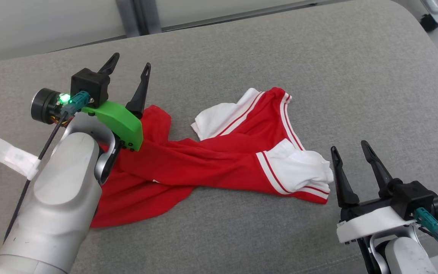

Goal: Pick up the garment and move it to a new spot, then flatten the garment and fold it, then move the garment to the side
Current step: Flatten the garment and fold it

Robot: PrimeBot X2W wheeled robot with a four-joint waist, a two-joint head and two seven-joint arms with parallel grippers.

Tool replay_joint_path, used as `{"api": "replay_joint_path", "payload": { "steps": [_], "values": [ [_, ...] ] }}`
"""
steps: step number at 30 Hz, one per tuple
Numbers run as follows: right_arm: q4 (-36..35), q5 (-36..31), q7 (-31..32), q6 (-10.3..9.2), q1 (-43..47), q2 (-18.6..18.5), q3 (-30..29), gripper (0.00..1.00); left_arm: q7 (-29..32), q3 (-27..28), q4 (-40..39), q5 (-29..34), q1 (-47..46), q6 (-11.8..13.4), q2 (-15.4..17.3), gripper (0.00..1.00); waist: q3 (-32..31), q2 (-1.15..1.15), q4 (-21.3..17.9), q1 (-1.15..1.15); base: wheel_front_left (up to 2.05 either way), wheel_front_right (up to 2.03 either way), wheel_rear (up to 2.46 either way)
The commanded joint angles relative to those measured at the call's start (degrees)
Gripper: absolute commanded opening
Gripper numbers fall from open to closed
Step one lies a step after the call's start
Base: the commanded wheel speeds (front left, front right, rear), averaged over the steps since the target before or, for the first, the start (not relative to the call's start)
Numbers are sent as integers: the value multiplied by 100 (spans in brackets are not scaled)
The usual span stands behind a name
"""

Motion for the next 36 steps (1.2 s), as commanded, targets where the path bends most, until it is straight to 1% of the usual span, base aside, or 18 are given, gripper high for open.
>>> {"api": "replay_joint_path", "payload": {
  "steps": [1, 6, 12, 16, 17, 18, 19, 20, 24, 28, 32, 36],
  "values": [
    [20, 34, -17, -10, -49, 18, -23, 100, 72, -34, 167, -9, -113, -35, 6, 100, 251, 0, -314, 0, 0, 0, 0],
    [24, 56, -17, -10, -119, 84, -64, 100, 375, -196, 966, -107, -380, -161, 8, 100, 399, 0, -560, 0, 0, 0, 0],
    [41, 62, -17, -10, -168, 124, -74, 100, 746, -377, 1759, -227, -492, -228, -51, 100, 474, 0, -672, 0, 0, 0, 0],
    [47, 51, -17, -10, -224, 139, -81, 100, 953, -521, 2152, -325, -528, -251, -106, 100, 499, 0, -690, 0, 0, 0, 0],
    [48, 45, -17, -10, -233, 143, -78, 100, 985, -544, 2233, -363, -536, -255, -118, 87, 502, 0, -693, 0, 0, 0, 0],
    [47, 41, -17, -10, -240, 144, -75, 100, 1014, -564, 2311, -392, -544, -259, -120, 63, 504, 0, -694, 0, 0, 0, 0],
    [42, 36, -17, -10, -246, 146, -77, 100, 1045, -588, 2393, -416, -547, -260, -129, 13, 503, 0, -695, 0, 0, 0, 0],
    [36, 34, -17, -10, -246, 148, -80, 100, 1049, -608, 2439, -441, -547, -259, -137, 0, 502, 0, -694, 0, 0, 0, 0],
    [5, 6, -17, -10, -227, 151, -118, 100, 899, -751, 2488, -498, -578, -261, -173, 0, 476, 0, -665, 0, 0, 0, 0],
    [-17, -24, -17, -10, -148, 156, -164, 100, 394, -766, 2340, -588, -811, -263, -218, 0, 413, 0, -548, 0, 0, 0, 0],
    [-8, -45, -17, -10, -96, 157, -181, 100, -233, -565, 2169, -761, -997, -253, -290, 0, 300, 0, -365, 0, 0, 0, 0],
    [2, -68, -17, -10, 31, 145, -227, 100, -480, -310, 1831, -885, -811, -138, -366, 0, 115, 0, -97, 0, 0, 0, 0]
  ]
}}
